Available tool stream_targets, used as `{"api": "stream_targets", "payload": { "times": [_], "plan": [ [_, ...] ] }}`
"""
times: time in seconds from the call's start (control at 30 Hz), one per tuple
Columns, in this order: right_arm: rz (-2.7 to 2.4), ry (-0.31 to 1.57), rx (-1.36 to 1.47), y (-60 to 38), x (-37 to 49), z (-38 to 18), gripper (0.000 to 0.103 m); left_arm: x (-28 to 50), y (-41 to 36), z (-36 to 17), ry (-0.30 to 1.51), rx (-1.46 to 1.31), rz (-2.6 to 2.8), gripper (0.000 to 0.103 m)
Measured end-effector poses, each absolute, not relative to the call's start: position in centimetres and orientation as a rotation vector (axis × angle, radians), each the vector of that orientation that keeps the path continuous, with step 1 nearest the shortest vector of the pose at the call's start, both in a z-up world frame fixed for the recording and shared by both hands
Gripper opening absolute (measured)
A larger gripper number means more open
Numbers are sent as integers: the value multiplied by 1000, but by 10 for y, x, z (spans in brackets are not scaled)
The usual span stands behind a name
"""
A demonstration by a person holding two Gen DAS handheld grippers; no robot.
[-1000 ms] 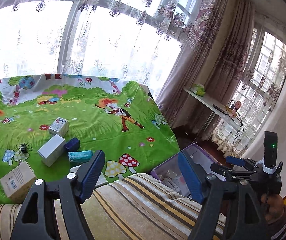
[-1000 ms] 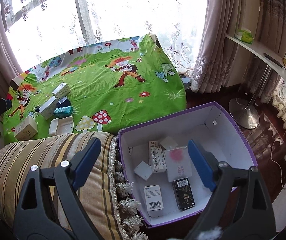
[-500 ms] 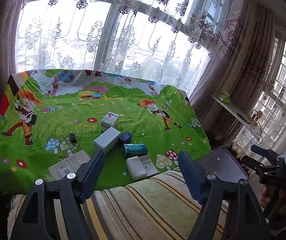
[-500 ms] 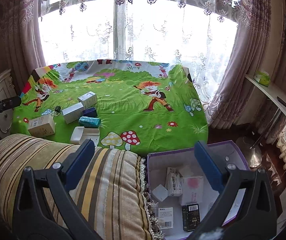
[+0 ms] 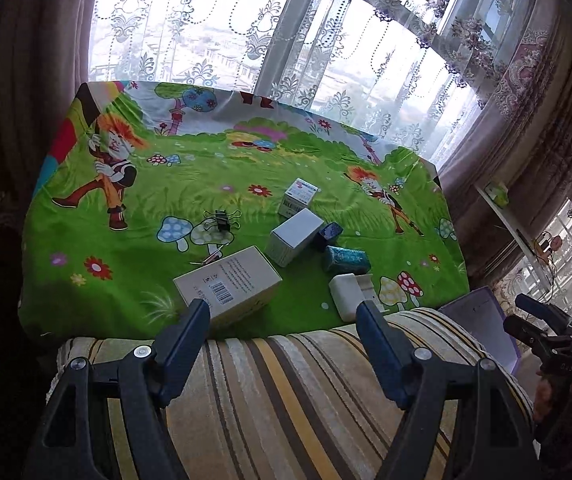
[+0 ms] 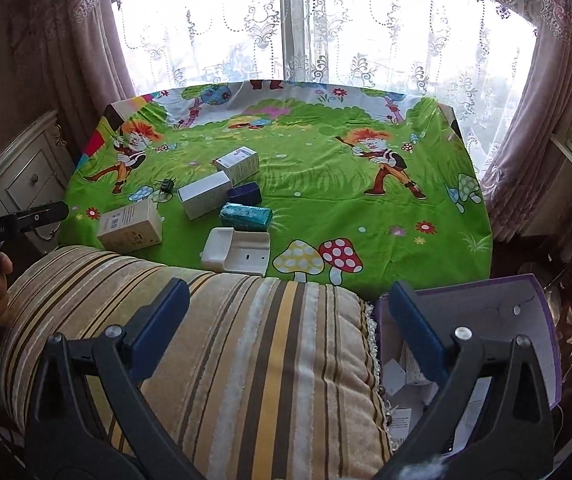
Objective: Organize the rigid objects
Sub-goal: 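Move both open grippers back to the remaining boxes on the bed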
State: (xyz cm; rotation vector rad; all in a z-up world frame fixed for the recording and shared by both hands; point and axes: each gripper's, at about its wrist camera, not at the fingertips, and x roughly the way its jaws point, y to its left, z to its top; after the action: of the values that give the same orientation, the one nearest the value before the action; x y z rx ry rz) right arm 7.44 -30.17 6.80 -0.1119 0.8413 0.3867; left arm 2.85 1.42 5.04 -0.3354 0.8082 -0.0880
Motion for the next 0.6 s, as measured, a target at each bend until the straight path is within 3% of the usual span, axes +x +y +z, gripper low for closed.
{"api": "stream_targets", "payload": {
  "times": [0.33,0.6],
  "plan": [
    [411,1002,-118,-271,104,38,101,48,31,22,938,-428,-14,89],
    [438,1090,-170,-242,129,15,101,70,41,-2,1048,-511,50,92]
  ]
}}
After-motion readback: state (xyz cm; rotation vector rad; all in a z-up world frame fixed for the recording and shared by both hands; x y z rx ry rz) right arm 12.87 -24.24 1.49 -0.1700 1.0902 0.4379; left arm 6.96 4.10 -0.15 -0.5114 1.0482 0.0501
